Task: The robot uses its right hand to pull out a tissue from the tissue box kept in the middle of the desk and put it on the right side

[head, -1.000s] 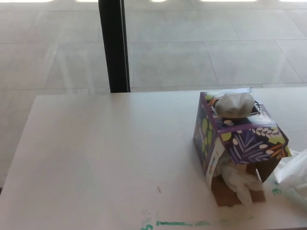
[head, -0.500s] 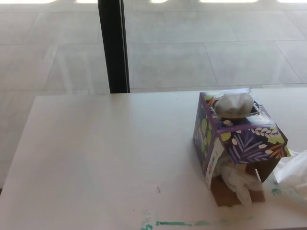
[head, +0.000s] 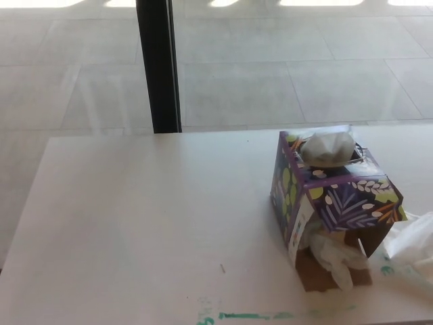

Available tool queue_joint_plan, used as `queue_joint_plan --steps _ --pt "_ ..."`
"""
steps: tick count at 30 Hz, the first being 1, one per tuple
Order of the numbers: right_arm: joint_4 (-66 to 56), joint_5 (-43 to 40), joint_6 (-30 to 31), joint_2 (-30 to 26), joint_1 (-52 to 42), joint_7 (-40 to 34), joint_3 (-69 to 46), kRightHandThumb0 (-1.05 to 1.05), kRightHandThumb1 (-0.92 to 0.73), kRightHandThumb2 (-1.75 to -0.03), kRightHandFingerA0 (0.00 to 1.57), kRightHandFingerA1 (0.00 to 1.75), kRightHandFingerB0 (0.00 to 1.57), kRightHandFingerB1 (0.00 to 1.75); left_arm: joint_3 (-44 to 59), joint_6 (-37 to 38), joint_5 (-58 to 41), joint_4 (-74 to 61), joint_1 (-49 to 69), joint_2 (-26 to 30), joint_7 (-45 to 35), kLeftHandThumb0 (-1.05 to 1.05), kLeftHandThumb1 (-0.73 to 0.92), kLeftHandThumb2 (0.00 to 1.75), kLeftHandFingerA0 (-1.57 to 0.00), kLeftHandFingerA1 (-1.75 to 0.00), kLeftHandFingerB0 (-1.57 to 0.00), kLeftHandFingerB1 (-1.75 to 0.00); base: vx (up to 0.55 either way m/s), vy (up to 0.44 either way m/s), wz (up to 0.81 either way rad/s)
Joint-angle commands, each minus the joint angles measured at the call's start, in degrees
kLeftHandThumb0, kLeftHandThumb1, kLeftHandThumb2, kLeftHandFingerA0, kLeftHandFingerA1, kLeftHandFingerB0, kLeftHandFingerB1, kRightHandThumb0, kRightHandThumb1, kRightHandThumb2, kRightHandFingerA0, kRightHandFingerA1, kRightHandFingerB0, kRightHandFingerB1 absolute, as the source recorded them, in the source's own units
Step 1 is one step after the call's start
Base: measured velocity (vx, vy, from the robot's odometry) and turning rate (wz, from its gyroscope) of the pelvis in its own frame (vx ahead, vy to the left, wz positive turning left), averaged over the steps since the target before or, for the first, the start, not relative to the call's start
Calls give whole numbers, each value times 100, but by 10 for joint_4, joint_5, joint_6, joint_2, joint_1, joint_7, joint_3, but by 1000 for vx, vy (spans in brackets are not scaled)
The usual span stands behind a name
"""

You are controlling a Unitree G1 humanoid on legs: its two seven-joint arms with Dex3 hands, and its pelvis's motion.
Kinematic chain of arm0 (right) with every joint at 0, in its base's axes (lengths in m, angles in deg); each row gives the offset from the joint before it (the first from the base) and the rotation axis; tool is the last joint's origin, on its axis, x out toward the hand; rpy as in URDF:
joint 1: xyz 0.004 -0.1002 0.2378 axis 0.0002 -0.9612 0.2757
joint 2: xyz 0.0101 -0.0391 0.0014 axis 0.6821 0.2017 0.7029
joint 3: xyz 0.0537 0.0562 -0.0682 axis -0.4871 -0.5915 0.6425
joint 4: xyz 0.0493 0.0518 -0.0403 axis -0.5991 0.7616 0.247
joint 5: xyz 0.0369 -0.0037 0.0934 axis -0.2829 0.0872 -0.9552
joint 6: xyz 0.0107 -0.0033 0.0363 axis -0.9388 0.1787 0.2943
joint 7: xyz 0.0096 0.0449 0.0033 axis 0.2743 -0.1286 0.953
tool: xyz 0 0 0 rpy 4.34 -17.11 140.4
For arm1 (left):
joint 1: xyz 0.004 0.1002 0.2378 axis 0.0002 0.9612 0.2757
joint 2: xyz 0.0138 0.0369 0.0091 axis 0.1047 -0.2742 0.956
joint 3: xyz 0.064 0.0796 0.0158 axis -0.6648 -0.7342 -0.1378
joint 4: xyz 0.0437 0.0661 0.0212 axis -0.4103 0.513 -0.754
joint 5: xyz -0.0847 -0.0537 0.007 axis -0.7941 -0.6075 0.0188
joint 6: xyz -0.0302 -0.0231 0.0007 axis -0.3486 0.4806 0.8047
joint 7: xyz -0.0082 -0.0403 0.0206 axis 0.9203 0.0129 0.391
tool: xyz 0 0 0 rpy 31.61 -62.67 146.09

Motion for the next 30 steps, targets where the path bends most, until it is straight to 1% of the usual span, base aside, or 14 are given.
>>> queue_joint_plan --steps 1,5,8,10,11,15,16,17,22,24,27,28,29,30 --pt "130 -249 -74 96 10 -154 -160 -54 -62 -59 59 128 38 92 16 -6 -19 11 -2 5 13 -89 92 76 -68 -54 -54 -44 0 0 0" --pt "145 -282 -71 98 18 -106 -176 -55 -62 -61 52 134 28 93 20 -7 -22 18 -1 9 13 -91 92 75 -69 -53 -52 -41 0 0 0" --pt "147 -286 -46 95 16 -69 -173 -63 -67 -61 75 131 30 88 26 -17 -29 12 0 8 9 -89 92 76 -67 -53 -51 -43 0 0 0" --pt "152 -265 -66 92 1 -49 -151 -66 -73 -62 81 123 32 88 34 -23 -38 14 -5 5 3 -89 92 75 -66 -52 -51 -43 0 0 0" --pt "157 -260 -73 89 1 -47 -146 -73 -74 -62 95 112 38 88 35 -21 -37 16 -6 5 4 -91 92 74 -67 -51 -53 -42 0 0 0" --pt "175 -247 -96 85 -2 -43 -127 -75 -73 -62 100 108 45 85 37 -19 -32 29 -13 5 6 -90 92 75 -67 -51 -53 -43 0 0 0" --pt "171 -247 -96 87 -3 -44 -124 -77 -54 -92 101 107 50 82 37 -18 -31 29 -13 5 6 -90 92 75 -67 -52 -52 -43 0 0 0" --pt "170 -249 -103 88 -5 -40 -120 -74 -72 -61 98 109 48 89 36 -18 -29 27 -12 5 6 -90 92 75 -68 -53 -52 -43 0 0 0" --pt "186 -260 -134 85 -10 -36 -107 -73 -71 -62 99 107 52 90 35 -19 -26 27 -15 6 9 -92 92 75 -68 -53 -54 -44 0 0 0" --pt "175 -289 -103 90 -8 -23 -112 -74 -71 -62 96 107 45 85 34 -22 -26 30 -18 7 6 -89 92 75 -68 -55 -54 -44 0 0 0" --pt "192 -281 -117 79 -7 -29 -95 -76 -77 -63 96 104 40 88 33 -18 -25 32 -19 6 5 -88 92 76 -67 -53 -53 -43 0 0 0" --pt "194 -280 -125 77 -9 -28 -88 -76 -79 -63 95 106 36 90 33 -19 -25 30 -19 6 6 -96 78 92 -64 -57 -48 -48 0 0 0" --pt "193 -274 -133 76 -13 -30 -80 -76 -79 -63 95 106 36 90 31 -18 -23 31 -20 6 8 -96 78 92 -64 -57 -48 -48 0 0 0" --pt "189 -281 -134 78 -16 -28 -77 -79 -78 -63 95 107 35 89 31 -17 -24 25 -17 6 6 -90 92 76 -66 -55 -50 -44 0 0 0"
